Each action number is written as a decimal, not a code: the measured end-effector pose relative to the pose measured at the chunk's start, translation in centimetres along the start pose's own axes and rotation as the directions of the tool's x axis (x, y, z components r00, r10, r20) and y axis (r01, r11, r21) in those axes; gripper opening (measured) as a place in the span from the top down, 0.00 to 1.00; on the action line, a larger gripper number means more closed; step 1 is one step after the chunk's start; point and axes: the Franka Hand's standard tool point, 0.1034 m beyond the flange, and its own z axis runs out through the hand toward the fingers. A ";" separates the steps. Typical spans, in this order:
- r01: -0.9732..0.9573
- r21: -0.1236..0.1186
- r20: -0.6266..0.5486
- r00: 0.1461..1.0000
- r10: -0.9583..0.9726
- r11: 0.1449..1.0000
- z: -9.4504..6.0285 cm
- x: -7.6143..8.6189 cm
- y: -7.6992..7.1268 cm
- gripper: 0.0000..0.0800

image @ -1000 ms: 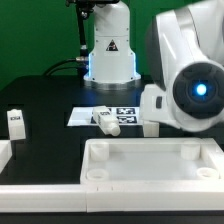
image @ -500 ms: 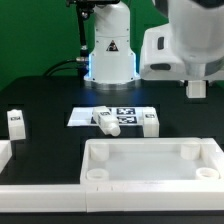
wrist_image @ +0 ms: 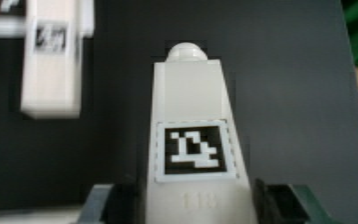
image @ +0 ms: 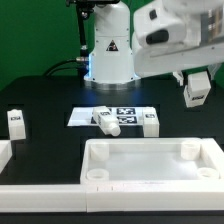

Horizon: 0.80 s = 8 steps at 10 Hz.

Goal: Assemble desk

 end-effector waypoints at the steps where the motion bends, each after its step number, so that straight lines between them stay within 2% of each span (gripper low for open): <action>1: -0.002 -0.019 -0.045 0.999 0.001 1.000 -0.7 -0.3 -1.2 0.64; 4: 0.005 -0.028 -0.286 0.958 -0.013 1.000 -0.6 0.7 -0.7 0.64; 5: 0.051 -0.049 -0.347 0.935 -0.065 0.997 -0.3 2.1 0.6 0.64; 6: 0.086 -0.086 -0.418 0.901 -0.114 0.993 -1.6 3.7 1.3 0.64; 7: 0.146 -0.146 -0.485 0.852 -0.199 0.979 -3.8 5.1 1.5 0.64; 8: 0.189 -0.221 -0.533 0.798 -0.281 0.957 -5.2 5.9 0.7 0.64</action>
Offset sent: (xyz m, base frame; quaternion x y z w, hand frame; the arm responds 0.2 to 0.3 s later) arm 0.0000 0.0000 0.0000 0.0000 0.1938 0.0000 0.9810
